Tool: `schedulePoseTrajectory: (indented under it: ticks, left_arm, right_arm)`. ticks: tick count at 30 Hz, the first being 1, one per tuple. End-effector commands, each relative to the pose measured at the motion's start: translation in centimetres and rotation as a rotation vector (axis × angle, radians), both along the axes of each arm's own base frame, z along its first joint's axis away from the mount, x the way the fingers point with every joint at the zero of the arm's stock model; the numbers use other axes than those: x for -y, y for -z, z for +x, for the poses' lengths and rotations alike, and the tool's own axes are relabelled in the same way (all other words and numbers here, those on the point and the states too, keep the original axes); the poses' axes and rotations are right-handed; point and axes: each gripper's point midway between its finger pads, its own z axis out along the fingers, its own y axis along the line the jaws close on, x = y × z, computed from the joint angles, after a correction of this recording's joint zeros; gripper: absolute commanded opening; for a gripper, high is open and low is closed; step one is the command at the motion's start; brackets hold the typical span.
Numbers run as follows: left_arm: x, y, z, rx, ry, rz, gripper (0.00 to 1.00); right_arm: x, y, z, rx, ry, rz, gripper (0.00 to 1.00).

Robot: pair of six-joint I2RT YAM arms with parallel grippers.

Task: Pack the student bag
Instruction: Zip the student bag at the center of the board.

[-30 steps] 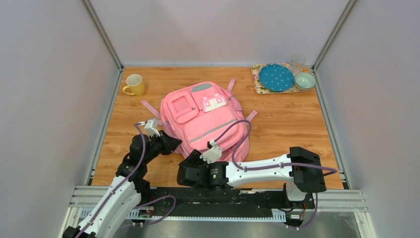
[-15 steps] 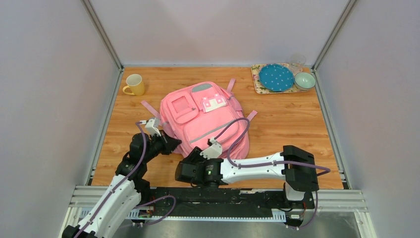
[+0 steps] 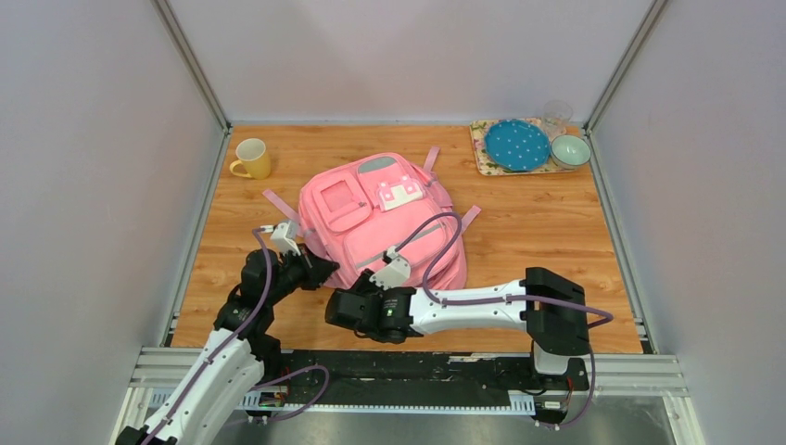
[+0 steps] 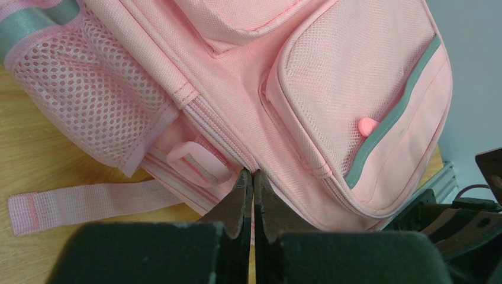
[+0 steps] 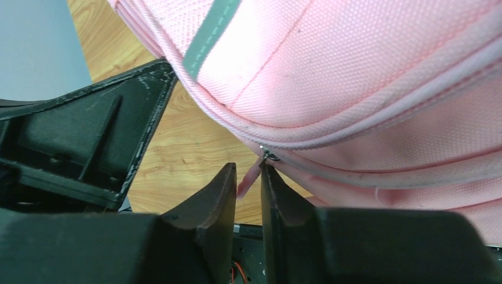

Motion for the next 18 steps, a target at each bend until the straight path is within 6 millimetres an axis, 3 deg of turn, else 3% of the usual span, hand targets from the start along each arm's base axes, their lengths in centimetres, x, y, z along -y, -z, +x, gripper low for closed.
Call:
schedulePoseTrajectory:
  ticks: [1, 5, 12, 18]
  left_arm:
    - [0.8, -2.0, -0.4, 0.043, 0.064, -0.012, 0.0]
    - [0.8, -1.8, -0.4, 0.036, 0.064, -0.012, 0.0]
    - [0.0, -0.8, -0.2, -0.014, 0.024, 0.037, 0.0]
    - [-1.3, -0.4, 0.3, -0.034, -0.03, 0.109, 0.0]
  right_arm:
    - [-1.1, -0.5, 0.6, 0.013, 0.004, 0.026, 0.19]
    - [-0.6, -0.3, 0.5, 0.013, 0.003, 0.01, 0.0]
    - [0.6, -2.4, 0.7, 0.108, -0.116, -0.113, 0.0]
    - [2.9, -4.5, 0.9, 0.211, -0.276, -0.245, 0.0]
